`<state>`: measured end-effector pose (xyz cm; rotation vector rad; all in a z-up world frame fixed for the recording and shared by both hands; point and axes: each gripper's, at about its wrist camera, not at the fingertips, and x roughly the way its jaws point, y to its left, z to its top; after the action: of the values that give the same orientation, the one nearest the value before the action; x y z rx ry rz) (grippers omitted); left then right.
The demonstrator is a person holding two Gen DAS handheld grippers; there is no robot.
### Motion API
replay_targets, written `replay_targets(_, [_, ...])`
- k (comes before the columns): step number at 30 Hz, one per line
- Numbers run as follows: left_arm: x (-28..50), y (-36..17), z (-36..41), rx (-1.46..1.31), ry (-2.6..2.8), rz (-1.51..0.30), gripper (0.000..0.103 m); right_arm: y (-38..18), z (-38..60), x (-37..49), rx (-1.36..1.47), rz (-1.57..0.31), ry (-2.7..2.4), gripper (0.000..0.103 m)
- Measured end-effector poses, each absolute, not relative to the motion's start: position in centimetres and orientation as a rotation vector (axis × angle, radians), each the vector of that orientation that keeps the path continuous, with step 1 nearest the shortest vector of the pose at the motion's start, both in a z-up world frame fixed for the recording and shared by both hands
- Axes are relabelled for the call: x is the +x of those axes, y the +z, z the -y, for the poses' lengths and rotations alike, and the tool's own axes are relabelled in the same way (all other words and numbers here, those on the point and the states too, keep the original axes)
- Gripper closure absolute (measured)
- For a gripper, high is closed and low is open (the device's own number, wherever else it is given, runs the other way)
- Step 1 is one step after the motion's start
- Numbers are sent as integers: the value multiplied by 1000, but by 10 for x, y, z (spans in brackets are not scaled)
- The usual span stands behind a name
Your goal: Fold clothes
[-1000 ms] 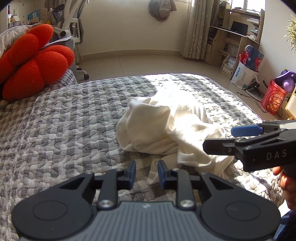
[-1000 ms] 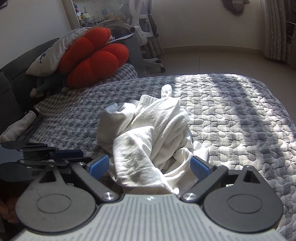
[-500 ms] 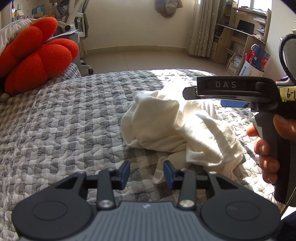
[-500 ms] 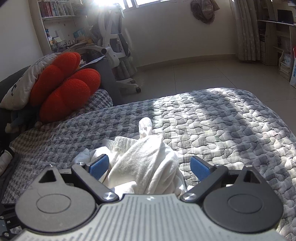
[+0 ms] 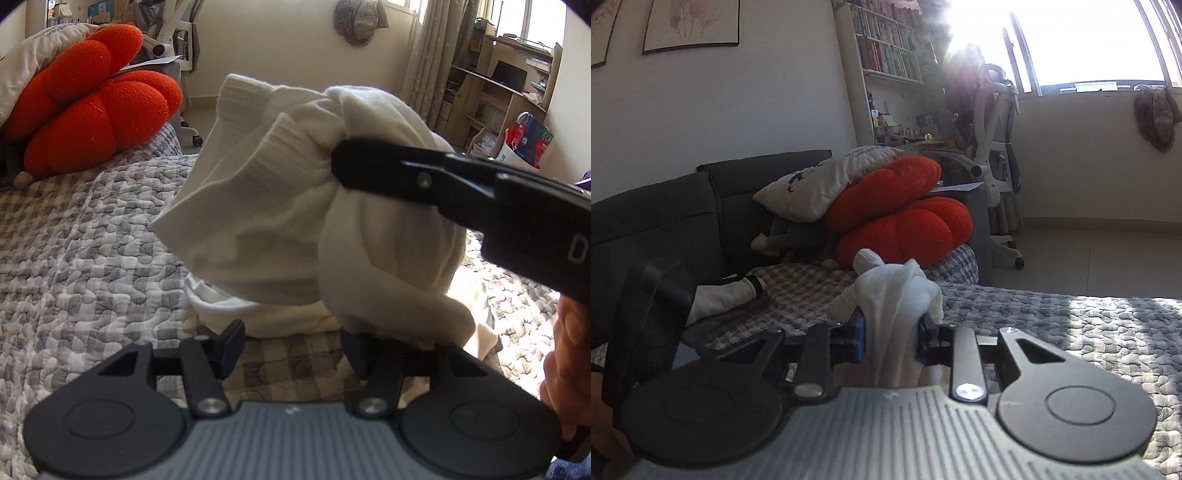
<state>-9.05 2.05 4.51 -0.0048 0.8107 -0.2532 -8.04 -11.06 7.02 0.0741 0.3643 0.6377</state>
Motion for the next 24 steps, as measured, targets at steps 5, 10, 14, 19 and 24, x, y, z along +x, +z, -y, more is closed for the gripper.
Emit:
replay_targets(5, [-87, 44, -27, -53, -248, -843, 43, 58, 123, -70, 124, -469, 567, 72])
replay_targets(10, [-87, 50, -33, -73, -235, -823, 38, 63, 145, -79, 259, -462, 585, 72])
replay_targets(14, [-84, 53, -41, -84, -225, -813, 35, 61, 146, -84, 242, -479, 567, 72])
replay_targets(19, [-83, 53, -49, -102, -199, -811, 25, 58, 146, -85, 222, -515, 546, 72])
replay_targets(24, [-78, 46, -48, -122, -234, -828, 18, 51, 140, -78, 211, -574, 513, 57])
